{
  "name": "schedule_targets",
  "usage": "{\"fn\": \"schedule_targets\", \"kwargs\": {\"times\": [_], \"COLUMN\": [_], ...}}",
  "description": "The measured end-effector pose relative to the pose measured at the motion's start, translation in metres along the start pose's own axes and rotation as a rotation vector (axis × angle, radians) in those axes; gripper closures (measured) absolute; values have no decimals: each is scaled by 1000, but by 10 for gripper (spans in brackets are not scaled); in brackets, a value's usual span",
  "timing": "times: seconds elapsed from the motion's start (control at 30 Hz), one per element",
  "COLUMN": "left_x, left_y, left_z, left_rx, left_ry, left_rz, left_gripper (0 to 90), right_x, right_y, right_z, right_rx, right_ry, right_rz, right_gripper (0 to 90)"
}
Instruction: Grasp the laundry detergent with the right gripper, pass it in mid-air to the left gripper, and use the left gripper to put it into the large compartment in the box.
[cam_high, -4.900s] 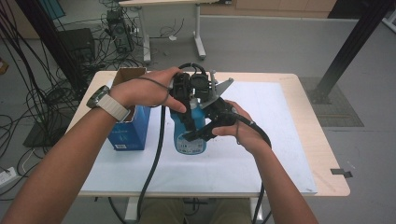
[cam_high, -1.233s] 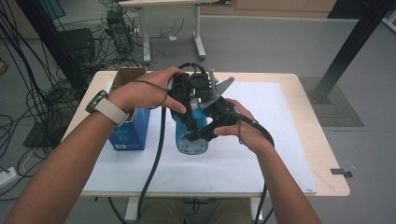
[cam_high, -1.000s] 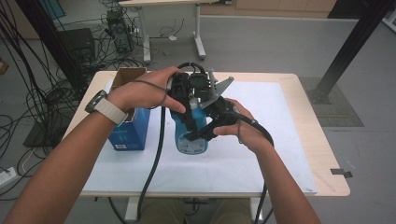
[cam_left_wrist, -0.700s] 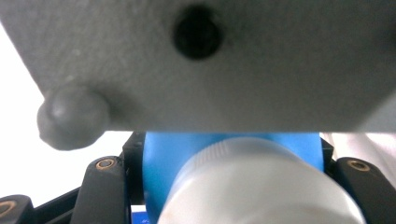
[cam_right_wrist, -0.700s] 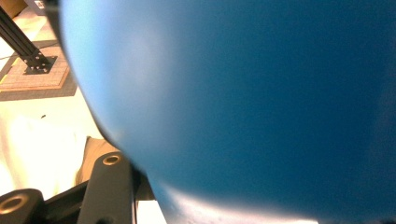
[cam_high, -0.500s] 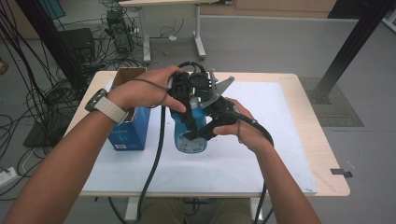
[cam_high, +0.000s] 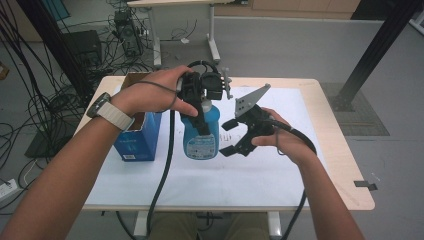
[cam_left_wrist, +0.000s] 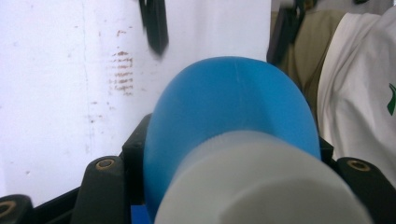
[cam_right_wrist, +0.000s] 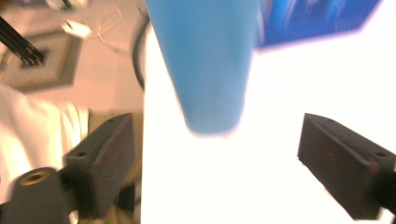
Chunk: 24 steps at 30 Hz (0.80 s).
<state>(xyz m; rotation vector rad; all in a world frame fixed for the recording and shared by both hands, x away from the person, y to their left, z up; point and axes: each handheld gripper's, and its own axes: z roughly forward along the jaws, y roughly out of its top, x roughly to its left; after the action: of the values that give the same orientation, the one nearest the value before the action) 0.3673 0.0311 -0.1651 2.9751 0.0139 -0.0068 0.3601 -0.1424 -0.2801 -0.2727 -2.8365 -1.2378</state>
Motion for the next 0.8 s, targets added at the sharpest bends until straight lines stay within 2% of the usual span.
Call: {"fn": "schedule_targets", "kwargs": {"times": [0.03,0.07,0.17,0.27,0.37,0.4,0.47,0.53,0.7,0.8], "left_x": [0,1,2,3,5,6,8,10,17,21], "left_y": [0,0,0,1,0,-1,-2,-3,-8,-10], "left_z": [-1,-2,-5,-8,-12,-12,-14,-16,-24,-28], "left_rx": [2,3,11,20,19,23,26,29,26,28], "left_ry": [4,9,22,36,51,53,59,65,98,127], "left_rz": [-13,-25,-80,-122,-169,-174,-214,-246,-376,-434], "left_gripper": [396,396,395,395,394,395,394,393,393,393], "right_x": [0,0,2,3,5,6,5,4,1,-2], "right_y": [-5,-8,-14,-15,-15,-15,-15,-16,-20,-23], "right_z": [-3,-6,-15,-24,-34,-36,-44,-50,-58,-60], "right_rx": [21,36,87,157,204,213,226,243,304,328], "right_ry": [-16,-14,-32,-79,-112,-122,-146,-159,-174,-185], "right_rz": [10,29,41,31,22,21,47,35,24,29], "right_gripper": [62,56,52,43,39,38,35,34,37,38]}}
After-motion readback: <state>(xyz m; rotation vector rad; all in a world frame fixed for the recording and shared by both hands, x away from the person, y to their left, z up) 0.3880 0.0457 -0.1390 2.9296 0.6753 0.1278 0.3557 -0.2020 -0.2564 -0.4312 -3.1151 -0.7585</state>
